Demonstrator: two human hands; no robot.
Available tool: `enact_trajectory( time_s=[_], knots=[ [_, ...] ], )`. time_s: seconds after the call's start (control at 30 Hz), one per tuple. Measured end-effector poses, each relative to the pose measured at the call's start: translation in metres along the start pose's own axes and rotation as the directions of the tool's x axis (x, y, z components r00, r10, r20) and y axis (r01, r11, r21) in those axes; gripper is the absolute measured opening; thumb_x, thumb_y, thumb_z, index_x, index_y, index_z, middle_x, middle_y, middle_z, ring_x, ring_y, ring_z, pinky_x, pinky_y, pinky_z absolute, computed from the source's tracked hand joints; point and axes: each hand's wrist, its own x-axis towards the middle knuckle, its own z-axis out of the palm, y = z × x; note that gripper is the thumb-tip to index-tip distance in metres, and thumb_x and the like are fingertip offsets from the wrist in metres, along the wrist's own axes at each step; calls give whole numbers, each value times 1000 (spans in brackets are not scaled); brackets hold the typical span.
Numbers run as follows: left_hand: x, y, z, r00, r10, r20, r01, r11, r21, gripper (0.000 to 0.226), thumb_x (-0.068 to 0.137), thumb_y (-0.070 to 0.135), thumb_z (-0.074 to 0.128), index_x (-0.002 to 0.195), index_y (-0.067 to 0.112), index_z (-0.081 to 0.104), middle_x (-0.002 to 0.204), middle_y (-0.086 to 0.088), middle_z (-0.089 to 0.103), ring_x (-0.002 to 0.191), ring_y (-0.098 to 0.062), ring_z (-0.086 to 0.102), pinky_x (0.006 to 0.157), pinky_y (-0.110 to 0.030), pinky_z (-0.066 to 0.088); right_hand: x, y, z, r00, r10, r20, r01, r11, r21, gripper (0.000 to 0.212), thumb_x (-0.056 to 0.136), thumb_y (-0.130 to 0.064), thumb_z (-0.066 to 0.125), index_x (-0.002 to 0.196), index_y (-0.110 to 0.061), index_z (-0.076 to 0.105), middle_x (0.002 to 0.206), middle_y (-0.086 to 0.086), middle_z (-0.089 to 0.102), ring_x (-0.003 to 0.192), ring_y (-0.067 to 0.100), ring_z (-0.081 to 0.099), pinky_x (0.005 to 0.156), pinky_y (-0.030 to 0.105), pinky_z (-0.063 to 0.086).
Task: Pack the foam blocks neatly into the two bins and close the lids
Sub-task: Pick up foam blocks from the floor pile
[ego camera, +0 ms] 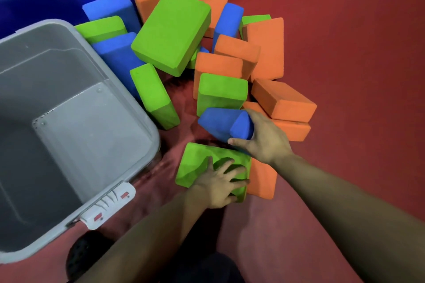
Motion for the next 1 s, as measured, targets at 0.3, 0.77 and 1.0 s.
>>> enact_trajectory(
  time_s=[0.3, 0.77, 1.0],
  knots=[
    [-36, -6, 10, 937, -339, -85, 339, 941, -9, 82, 81, 78, 56, 144, 33, 29, 166, -15, 5, 151, -42, 11, 111, -63, 33, -19, 27, 19, 989, 147, -27, -144, 985, 94, 76, 70, -66, 75, 130, -28, 46, 126, -4, 61, 114, 25, 58, 83, 40, 49],
    [-83, -8, -61, 744, -652, -143, 543, 716, -438, 67, 82, 54, 61, 131, 20, 31, 145, -6, 46, 115, -40, 63, 85, -45, 49, -30, -7, -11, 975, 174, -137, -160, 981, 105, 69, 69, -72, 73, 121, -31, 51, 120, -5, 65, 111, 25, 60, 75, 36, 44],
    [-161, 10, -144, 679, -685, -263, 374, 631, -680, 55, 78, 53, 69, 107, 28, 30, 104, 2, 57, 86, -31, 57, 74, -36, 39, -45, -72, -55, 926, 78, -370, -38, 993, 113, 84, 73, -80, 63, 129, -18, 54, 122, 5, 64, 114, 29, 57, 91, 44, 49]
  ],
)
